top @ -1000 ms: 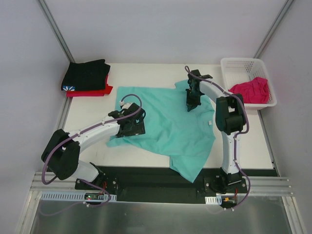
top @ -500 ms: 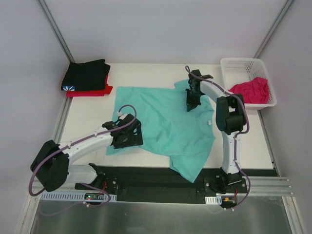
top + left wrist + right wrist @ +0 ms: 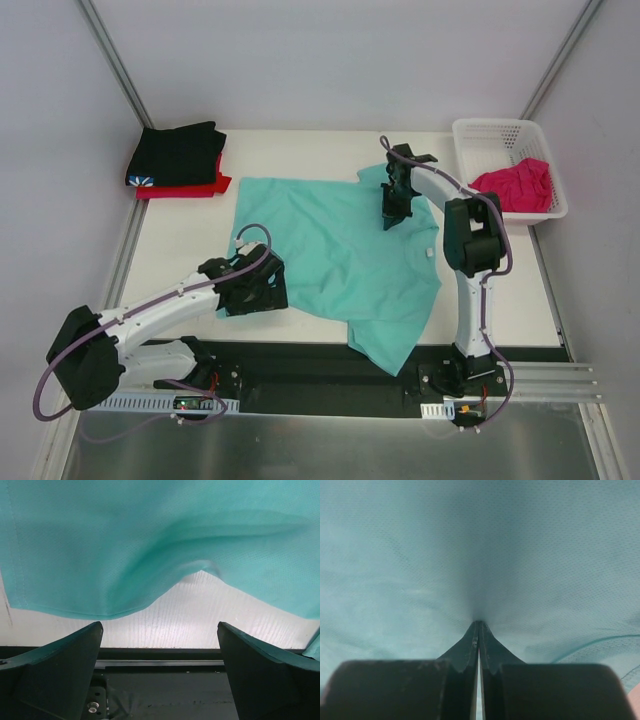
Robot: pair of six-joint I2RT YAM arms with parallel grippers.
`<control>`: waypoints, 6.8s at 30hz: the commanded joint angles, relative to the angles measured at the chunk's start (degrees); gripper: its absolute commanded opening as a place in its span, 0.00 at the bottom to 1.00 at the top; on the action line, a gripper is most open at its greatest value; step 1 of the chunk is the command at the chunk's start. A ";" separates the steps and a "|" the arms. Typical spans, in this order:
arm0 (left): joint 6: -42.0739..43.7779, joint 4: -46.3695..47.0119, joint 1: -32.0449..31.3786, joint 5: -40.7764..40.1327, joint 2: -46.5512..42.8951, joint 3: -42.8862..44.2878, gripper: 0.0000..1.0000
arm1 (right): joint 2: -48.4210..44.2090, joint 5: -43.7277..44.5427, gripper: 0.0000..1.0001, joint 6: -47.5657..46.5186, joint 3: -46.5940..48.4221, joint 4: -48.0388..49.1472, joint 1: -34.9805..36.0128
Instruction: Fold and stack the t-shirts
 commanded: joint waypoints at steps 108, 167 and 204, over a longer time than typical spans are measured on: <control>18.97 19.90 18.25 9.21 35.39 30.77 0.96 | -18.40 13.68 0.29 7.32 -15.53 3.51 9.25; 19.85 19.63 28.97 19.58 64.85 66.03 0.85 | 11.32 -9.97 0.45 3.02 21.57 2.81 -8.34; 16.60 8.21 15.26 5.34 2.88 5.73 0.87 | -82.89 15.08 0.52 27.27 -62.10 -2.02 5.11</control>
